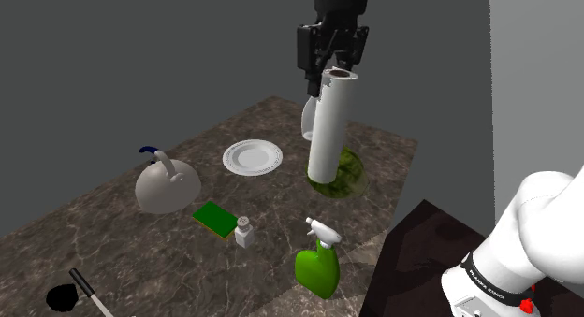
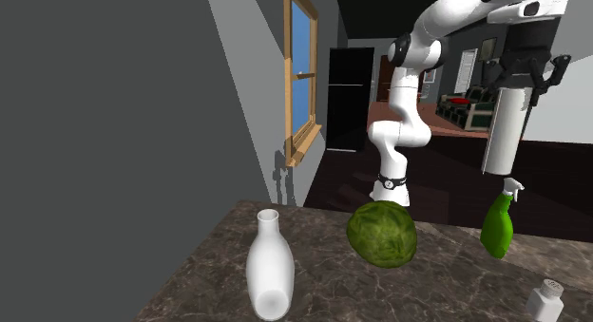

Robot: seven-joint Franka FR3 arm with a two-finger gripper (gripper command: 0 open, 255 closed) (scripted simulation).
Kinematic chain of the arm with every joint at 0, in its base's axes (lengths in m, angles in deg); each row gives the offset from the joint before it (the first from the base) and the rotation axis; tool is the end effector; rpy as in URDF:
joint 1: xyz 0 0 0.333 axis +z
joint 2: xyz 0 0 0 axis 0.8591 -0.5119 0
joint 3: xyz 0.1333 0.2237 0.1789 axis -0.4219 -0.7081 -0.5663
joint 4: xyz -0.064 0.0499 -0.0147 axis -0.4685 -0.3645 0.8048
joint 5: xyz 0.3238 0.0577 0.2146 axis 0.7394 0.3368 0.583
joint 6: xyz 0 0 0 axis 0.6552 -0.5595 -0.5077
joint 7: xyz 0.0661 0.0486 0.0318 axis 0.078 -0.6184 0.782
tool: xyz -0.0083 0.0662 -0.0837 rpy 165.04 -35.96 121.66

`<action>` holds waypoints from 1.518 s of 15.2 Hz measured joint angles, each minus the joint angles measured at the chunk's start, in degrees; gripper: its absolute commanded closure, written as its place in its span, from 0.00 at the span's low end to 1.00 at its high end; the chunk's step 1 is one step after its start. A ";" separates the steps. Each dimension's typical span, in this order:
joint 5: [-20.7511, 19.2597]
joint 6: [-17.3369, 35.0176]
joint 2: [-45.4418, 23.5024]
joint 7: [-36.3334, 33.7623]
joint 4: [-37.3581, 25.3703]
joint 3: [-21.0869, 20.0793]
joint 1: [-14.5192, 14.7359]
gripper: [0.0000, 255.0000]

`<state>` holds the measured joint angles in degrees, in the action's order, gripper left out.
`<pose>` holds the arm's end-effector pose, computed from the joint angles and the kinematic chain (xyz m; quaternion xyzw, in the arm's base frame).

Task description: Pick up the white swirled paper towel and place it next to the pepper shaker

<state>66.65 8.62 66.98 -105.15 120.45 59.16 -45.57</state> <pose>0.3846 0.2817 0.6904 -0.9993 -0.0157 0.0203 0.0258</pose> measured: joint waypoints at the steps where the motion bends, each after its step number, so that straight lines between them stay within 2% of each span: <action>1: 0.01 0.28 -0.61 -1.76 -0.48 -1.15 0.65 1.00; 7: -2.41 0.38 -8.63 -11.64 -8.68 -7.31 4.42 1.00; 9: -2.79 1.19 -9.60 -13.04 -8.87 -8.10 5.08 1.00; 23: -1.30 12.50 -6.18 -11.43 5.60 -7.70 4.88 1.00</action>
<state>65.35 21.13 60.80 -116.58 126.04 51.46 -40.69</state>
